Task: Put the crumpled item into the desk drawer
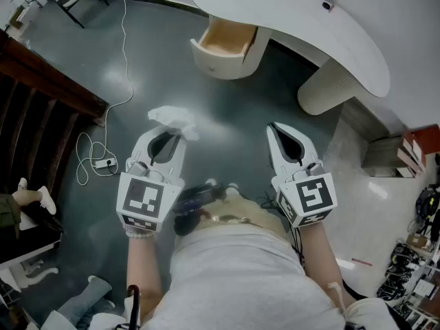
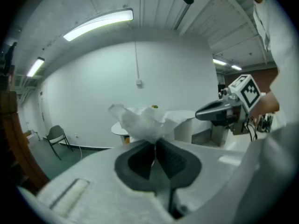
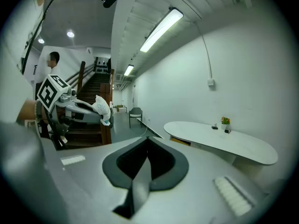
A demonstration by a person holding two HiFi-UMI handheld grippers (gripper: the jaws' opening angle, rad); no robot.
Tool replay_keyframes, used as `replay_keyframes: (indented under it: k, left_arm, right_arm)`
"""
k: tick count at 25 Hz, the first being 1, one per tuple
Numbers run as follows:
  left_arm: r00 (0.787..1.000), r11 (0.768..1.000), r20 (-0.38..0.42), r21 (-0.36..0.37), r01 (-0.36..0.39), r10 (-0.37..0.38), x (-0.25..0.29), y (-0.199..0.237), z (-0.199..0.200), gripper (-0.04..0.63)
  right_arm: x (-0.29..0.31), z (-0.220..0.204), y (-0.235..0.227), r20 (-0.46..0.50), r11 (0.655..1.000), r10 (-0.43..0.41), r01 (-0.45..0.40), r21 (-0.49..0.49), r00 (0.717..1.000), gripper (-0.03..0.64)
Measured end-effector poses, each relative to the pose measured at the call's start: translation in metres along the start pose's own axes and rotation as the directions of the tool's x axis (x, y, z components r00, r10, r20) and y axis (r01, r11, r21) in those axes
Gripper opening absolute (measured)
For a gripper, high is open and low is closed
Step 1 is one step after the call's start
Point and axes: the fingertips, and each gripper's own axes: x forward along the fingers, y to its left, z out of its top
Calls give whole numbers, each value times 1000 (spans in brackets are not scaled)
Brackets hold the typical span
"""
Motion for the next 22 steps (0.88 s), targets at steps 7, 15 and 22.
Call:
replay_keyframes:
  k: [7,15,22]
  left_arm:
    - [1000,1000,3,4,4,-4,5,-1,-1,8]
    - [1000,1000,3,-1,3,-3,7,-2,1,8]
    - [1000,1000,4,-7,-3,3,7,0,-1,8]
  right_arm:
    - [1,-3,-2,-1,1000,1,-1,-4,1000,5]
    - [1,-2,-5,8,1000,6,-6,20,1000,5]
    - [6,-4,-3,8,999,17,-17,29,1000,5]
